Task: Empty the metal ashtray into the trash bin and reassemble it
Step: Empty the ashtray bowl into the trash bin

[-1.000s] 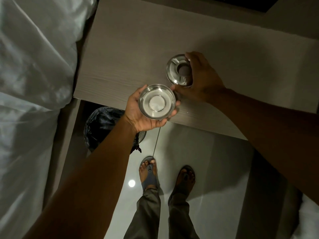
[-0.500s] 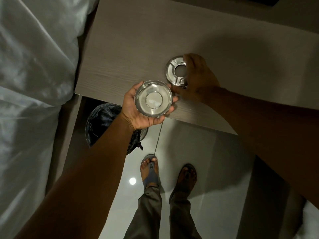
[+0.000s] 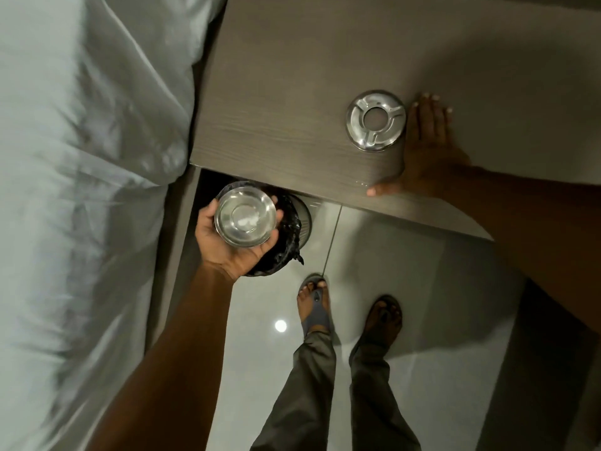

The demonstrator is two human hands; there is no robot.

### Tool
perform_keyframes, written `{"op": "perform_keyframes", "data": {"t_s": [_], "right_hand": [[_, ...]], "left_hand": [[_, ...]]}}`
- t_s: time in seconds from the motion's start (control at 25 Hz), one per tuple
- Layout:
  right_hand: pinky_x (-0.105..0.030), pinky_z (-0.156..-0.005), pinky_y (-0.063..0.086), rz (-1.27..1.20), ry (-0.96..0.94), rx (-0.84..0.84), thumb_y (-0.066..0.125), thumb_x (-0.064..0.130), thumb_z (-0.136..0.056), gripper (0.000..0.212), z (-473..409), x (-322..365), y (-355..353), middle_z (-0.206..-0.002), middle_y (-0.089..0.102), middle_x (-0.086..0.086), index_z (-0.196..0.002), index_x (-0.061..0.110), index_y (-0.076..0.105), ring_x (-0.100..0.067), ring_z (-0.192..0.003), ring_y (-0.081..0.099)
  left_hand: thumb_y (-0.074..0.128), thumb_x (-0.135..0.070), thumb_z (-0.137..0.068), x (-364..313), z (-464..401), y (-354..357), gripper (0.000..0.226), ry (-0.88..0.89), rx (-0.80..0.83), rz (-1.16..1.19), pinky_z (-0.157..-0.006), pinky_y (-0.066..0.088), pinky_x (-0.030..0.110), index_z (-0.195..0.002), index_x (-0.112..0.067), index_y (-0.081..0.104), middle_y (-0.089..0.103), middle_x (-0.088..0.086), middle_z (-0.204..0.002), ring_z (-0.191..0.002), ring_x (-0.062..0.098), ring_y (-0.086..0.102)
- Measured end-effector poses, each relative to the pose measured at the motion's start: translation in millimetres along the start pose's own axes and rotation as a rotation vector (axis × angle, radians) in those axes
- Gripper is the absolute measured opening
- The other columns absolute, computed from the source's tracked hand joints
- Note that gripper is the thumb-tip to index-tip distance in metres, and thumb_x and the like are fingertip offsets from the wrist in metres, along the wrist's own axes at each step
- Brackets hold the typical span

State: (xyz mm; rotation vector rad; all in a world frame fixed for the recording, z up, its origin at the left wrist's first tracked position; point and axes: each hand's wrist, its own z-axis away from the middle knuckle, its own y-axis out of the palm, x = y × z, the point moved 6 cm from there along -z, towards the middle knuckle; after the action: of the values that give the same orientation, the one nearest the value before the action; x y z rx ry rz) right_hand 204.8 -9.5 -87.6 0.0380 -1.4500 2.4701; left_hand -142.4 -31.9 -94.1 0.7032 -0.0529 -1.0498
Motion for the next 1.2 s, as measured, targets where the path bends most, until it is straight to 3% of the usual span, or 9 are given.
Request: {"op": "perform_keyframes", "data": {"t_s": [0.12, 0.2, 0.32, 0.4, 0.72, 0.96, 1.04, 1.12, 1.2], "right_hand": [[-0.053, -0.119, -0.013, 0.009, -0.011, -0.016, 0.043, 0.106, -0.032, 0.172, 0, 0, 3, -0.161, -0.019, -0.027, -0.15, -0.003, -0.016, -0.037, -0.149, -0.021], [-0.053, -0.12, -0.012, 0.012, -0.013, -0.024, 0.043, 0.106, -0.032, 0.172, 0, 0, 3, -0.161, -0.017, -0.028, -0.151, -0.004, -0.015, -0.037, -0.149, -0.02], [-0.052, -0.12, -0.011, 0.024, -0.009, -0.038, 0.042, 0.106, -0.032, 0.172, 0, -1, 2, -0.161, -0.015, -0.028, -0.152, -0.004, -0.013, -0.037, -0.15, -0.017], [-0.052, -0.12, -0.011, 0.02, -0.008, -0.036, 0.043, 0.106, -0.032, 0.172, 1, 0, 1, -0.161, -0.014, -0.028, -0.152, -0.004, -0.012, -0.037, -0.15, -0.017], [-0.053, -0.121, -0.009, 0.003, -0.003, -0.035, 0.038, 0.108, -0.029, 0.173, 2, 1, 0, -0.162, -0.016, -0.025, -0.152, -0.002, -0.014, -0.035, -0.15, -0.019], [-0.052, -0.121, -0.01, -0.002, -0.005, -0.045, 0.039, 0.107, -0.029, 0.172, 3, 0, -1, -0.162, -0.017, -0.024, -0.152, -0.001, -0.014, -0.035, -0.15, -0.02], [-0.051, -0.121, -0.011, -0.004, -0.009, -0.041, 0.04, 0.107, -0.03, 0.171, 4, 1, -2, -0.162, -0.017, -0.024, -0.152, -0.001, -0.014, -0.035, -0.15, -0.02], [-0.051, -0.121, -0.011, -0.004, -0.008, -0.043, 0.041, 0.106, -0.03, 0.171, 4, 1, -2, -0.162, -0.017, -0.024, -0.152, -0.001, -0.014, -0.035, -0.15, -0.02], [-0.051, -0.121, -0.011, -0.008, -0.003, -0.04, 0.041, 0.107, -0.029, 0.172, 3, 1, -2, -0.162, -0.018, -0.023, -0.152, 0.0, -0.014, -0.034, -0.15, -0.02]], "left_hand": [[0.055, -0.054, -0.088, 4, -3, -40, 0.05, 0.189, -0.431, -0.236, -0.093, 0.054, 0.044, -0.119, -0.017, 0.066, 0.063, 0.016, -0.135, -0.109, 0.03, 0.066], [0.057, -0.054, -0.091, 3, -6, -43, 0.042, 0.33, -0.687, -0.56, -0.106, 0.049, 0.05, -0.12, -0.026, 0.065, 0.056, 0.013, -0.146, -0.122, 0.028, 0.059], [0.058, -0.063, -0.091, 16, -24, -27, 0.082, 0.372, -0.675, -1.152, -0.122, 0.031, 0.053, -0.157, -0.022, 0.033, 0.034, 0.019, -0.16, -0.147, 0.039, 0.035], [0.057, -0.056, -0.096, 28, -36, -23, 0.088, 0.34, -0.665, -1.355, -0.123, 0.021, 0.055, -0.161, -0.014, 0.016, 0.017, 0.024, -0.165, -0.153, 0.043, 0.017], [0.056, -0.054, -0.097, 22, -37, -19, 0.09, 0.489, -0.714, -1.452, -0.119, 0.027, 0.056, -0.16, -0.005, 0.013, 0.019, 0.028, -0.162, -0.148, 0.046, 0.021], [0.061, -0.052, -0.095, 20, -34, -27, 0.094, 0.566, -0.843, -1.327, -0.117, 0.029, 0.06, -0.158, -0.001, 0.013, 0.025, 0.03, -0.158, -0.145, 0.051, 0.026], [0.073, -0.046, -0.089, 20, -29, -29, 0.096, 0.576, -0.871, -1.18, -0.116, 0.036, 0.054, -0.153, 0.001, 0.018, 0.032, 0.032, -0.153, -0.14, 0.05, 0.033], [0.083, -0.039, -0.08, 17, -23, -28, 0.093, 0.642, -0.853, -1.098, -0.103, 0.044, 0.038, -0.141, 0.001, 0.026, 0.038, 0.029, -0.142, -0.126, 0.039, 0.043], [0.087, -0.034, -0.077, 11, -16, -23, 0.088, 0.738, -0.838, -1.108, -0.092, 0.037, 0.02, -0.131, 0.003, 0.029, 0.041, 0.026, -0.134, -0.117, 0.027, 0.041]]}}
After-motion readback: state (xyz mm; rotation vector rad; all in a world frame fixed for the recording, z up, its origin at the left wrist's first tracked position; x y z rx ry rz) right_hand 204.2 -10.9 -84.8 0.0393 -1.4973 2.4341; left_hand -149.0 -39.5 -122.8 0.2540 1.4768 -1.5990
